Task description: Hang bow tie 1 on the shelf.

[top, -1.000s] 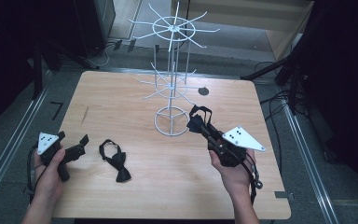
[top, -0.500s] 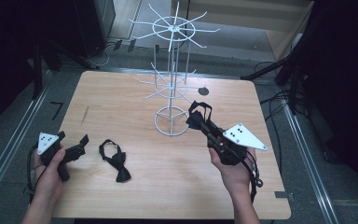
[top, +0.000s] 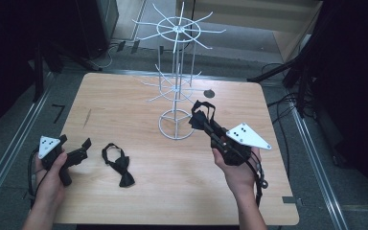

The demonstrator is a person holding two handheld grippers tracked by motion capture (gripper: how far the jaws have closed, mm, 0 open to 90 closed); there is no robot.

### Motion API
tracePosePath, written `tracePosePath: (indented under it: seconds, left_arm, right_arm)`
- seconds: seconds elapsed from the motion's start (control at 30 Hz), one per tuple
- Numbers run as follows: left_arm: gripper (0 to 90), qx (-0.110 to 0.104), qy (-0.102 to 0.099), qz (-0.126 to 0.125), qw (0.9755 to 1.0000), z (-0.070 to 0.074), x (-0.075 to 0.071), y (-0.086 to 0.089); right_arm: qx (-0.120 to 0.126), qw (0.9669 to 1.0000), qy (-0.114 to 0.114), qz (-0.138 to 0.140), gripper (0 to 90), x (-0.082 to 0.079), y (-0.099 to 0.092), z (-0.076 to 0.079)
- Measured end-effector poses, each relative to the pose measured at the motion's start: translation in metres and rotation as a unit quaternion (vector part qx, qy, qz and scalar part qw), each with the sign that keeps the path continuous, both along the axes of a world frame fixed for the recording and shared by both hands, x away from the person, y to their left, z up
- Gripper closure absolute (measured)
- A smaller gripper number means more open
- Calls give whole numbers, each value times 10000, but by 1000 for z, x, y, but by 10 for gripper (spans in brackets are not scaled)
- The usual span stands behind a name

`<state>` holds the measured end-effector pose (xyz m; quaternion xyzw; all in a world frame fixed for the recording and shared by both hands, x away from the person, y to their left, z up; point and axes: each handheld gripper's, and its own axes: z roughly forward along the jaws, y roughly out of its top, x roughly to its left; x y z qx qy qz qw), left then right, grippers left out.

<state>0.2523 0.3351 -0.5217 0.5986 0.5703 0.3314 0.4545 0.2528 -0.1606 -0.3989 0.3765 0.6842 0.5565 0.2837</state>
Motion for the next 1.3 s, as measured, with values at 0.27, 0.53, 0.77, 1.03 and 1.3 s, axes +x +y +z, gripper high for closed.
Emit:
tracePosePath:
  seconds: [0.27,0.53,0.77,1.03,1.3]
  left_arm:
    - [69,15,-4,-15,10000,0,0,0]
    - [69,-4,-13,-12,10000,0,0,0]
    - [69,-21,-25,-11,10000,0,0,0]
    - [69,-37,-36,-10,10000,0,1,0]
    - [69,-34,-43,-20,10000,0,1,0]
  right_arm:
    - [-20,9999,99,-25,773,12,2,-5]
    - [19,9997,252,-68,773,28,1,-12]
    - [28,9993,378,-22,773,39,4,-16]
    - [23,9982,593,-4,773,52,9,-26]
    - [21,9979,641,16,773,61,18,-31]
